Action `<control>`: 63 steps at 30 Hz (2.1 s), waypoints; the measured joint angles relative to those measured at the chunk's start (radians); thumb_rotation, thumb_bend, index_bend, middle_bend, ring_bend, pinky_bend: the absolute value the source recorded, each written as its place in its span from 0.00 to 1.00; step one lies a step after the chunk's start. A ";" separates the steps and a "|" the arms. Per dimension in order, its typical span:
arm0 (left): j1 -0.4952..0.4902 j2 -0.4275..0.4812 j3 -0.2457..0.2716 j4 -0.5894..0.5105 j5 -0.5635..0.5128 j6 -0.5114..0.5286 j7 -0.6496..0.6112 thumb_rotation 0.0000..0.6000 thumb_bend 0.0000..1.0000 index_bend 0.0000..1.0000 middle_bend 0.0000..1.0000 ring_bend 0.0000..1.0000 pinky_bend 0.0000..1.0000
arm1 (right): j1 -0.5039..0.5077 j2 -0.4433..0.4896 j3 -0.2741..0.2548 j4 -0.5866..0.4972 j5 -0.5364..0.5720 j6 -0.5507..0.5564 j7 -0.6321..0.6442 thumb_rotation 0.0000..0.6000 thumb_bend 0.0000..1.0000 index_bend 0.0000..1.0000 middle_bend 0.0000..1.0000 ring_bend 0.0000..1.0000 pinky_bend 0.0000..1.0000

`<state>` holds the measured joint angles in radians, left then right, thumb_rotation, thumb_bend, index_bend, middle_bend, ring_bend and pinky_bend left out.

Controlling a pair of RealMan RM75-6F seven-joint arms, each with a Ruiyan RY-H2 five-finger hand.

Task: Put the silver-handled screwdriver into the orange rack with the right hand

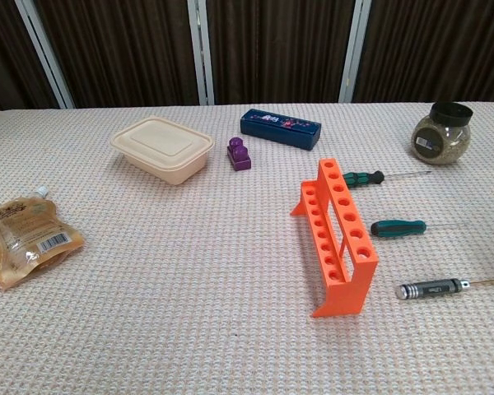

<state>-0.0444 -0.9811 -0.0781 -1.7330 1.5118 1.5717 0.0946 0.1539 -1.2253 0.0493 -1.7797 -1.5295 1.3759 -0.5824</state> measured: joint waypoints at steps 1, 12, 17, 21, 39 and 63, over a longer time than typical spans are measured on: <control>-0.003 0.000 -0.001 0.001 -0.002 -0.004 0.000 1.00 0.16 0.08 0.00 0.00 0.00 | 0.006 -0.007 0.000 -0.003 0.006 -0.012 -0.009 1.00 0.09 0.36 0.12 0.00 0.04; -0.022 0.005 -0.007 0.005 -0.010 -0.028 0.001 1.00 0.16 0.08 0.00 0.00 0.00 | 0.101 -0.111 -0.002 -0.002 0.071 -0.170 -0.094 1.00 0.06 0.39 0.13 0.00 0.04; -0.028 0.006 -0.005 0.004 -0.011 -0.040 0.002 1.00 0.16 0.08 0.00 0.00 0.00 | 0.135 -0.163 0.007 0.015 0.118 -0.220 -0.108 1.00 0.09 0.39 0.13 0.00 0.04; -0.031 0.007 -0.005 0.004 -0.021 -0.047 0.002 1.00 0.16 0.08 0.00 0.00 0.00 | 0.163 -0.202 0.017 0.038 0.163 -0.258 -0.121 1.00 0.13 0.41 0.14 0.00 0.04; -0.053 0.001 -0.007 0.020 -0.036 -0.080 -0.016 1.00 0.16 0.08 0.00 0.00 0.00 | 0.224 -0.324 0.027 0.124 0.285 -0.278 -0.136 1.00 0.26 0.47 0.15 0.00 0.00; -0.057 -0.002 0.005 0.044 -0.040 -0.094 -0.057 1.00 0.16 0.08 0.00 0.00 0.00 | 0.233 -0.389 -0.005 0.180 0.328 -0.237 -0.123 1.00 0.28 0.47 0.15 0.00 0.00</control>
<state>-0.1019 -0.9831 -0.0734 -1.6889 1.4722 1.4777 0.0376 0.3866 -1.6138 0.0439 -1.6001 -1.2011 1.1393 -0.7056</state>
